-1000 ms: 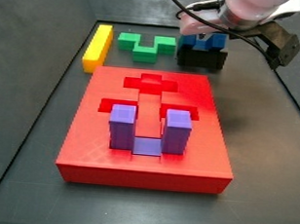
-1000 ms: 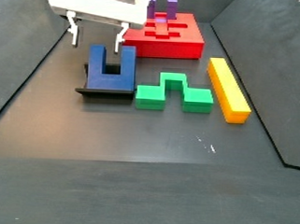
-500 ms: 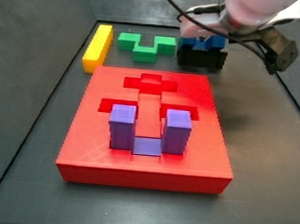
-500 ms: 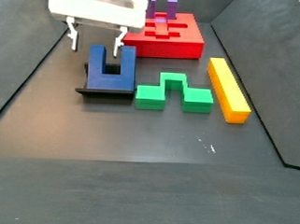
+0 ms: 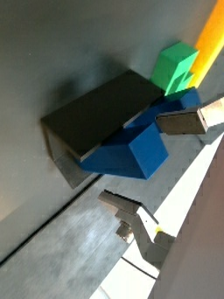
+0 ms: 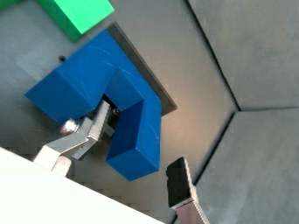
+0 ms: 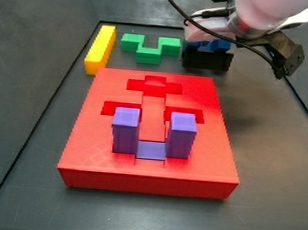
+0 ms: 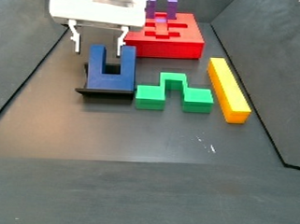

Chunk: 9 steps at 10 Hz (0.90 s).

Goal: Pick up the blue object. Move up. Place the blue object on the fixture. Regrasp the blue object. Move to above the board. Insert the blue object.
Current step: Regrasp the blue object.

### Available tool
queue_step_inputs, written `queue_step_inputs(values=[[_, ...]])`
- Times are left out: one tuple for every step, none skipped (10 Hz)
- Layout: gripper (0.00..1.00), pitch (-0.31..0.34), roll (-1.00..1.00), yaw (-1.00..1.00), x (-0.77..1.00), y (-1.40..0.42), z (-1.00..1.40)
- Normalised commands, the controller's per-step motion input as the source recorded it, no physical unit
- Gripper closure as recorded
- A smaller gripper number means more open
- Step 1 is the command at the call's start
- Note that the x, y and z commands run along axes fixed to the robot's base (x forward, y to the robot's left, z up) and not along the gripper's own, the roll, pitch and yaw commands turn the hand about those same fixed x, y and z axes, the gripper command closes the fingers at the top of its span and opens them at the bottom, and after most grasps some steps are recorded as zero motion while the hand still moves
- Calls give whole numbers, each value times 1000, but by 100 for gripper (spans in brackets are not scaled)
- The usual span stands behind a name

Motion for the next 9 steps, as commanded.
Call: queue_step_inputs(values=[[0, 394, 0, 46, 149, 0, 0], [0, 283, 0, 0, 169, 0, 0], [0, 314, 0, 23, 311, 0, -11], [0, 280, 3, 129, 489, -49, -143], [0, 260, 3, 143, 429, -51, -109], [0, 297, 86, 197, 451, -131, -57], [0, 280, 17, 166, 334, -60, 0], [0, 0, 0, 0, 0, 0, -20], [0, 100, 0, 0, 0, -20, -126]])
